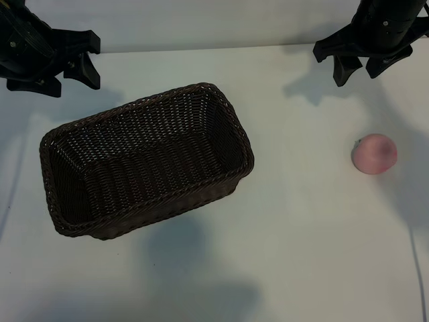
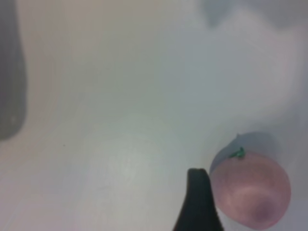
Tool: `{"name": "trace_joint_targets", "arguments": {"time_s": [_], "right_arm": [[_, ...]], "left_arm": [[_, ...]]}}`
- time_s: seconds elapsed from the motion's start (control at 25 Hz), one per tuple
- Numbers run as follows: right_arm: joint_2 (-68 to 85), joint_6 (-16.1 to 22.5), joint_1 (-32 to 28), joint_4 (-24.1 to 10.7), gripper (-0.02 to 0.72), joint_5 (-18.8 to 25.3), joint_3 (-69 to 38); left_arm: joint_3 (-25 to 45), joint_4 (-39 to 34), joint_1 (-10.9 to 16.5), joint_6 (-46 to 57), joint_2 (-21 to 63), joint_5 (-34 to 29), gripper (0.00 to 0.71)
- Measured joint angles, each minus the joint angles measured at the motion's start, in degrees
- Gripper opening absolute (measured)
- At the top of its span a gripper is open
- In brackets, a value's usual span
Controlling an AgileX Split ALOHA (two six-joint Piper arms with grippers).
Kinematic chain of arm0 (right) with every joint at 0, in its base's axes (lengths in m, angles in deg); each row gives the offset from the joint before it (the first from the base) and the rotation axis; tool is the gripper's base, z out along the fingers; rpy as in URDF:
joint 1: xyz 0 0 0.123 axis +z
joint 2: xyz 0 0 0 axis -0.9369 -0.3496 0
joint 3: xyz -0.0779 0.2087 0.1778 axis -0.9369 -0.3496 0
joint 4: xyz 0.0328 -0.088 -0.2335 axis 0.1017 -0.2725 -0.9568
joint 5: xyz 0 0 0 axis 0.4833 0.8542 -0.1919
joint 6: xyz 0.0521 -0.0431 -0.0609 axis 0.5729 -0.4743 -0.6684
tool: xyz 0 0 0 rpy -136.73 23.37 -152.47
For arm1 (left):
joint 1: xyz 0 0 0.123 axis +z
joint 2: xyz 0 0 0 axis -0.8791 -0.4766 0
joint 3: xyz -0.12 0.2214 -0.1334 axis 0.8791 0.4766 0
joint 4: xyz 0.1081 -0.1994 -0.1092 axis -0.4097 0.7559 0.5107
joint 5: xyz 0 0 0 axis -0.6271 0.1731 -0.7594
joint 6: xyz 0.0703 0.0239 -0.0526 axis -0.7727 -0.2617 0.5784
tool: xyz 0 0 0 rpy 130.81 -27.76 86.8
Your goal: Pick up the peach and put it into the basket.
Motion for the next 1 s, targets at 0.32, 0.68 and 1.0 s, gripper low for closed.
{"name": "trace_joint_targets", "arguments": {"time_s": [0.32, 0.68, 1.0], "right_arm": [[0.0, 0.0, 0.0, 0.0, 0.527, 0.0, 0.0], [0.0, 0.0, 0.0, 0.3, 0.527, 0.0, 0.0], [0.0, 0.0, 0.0, 1.1, 0.527, 0.0, 0.0]], "left_arm": [[0.0, 0.0, 0.0, 0.0, 0.0, 0.0, 0.592], [0.0, 0.0, 0.0, 0.0, 0.0, 1.4, 0.592], [0.0, 0.0, 0.0, -0.1, 0.0, 4.1, 0.592]]}}
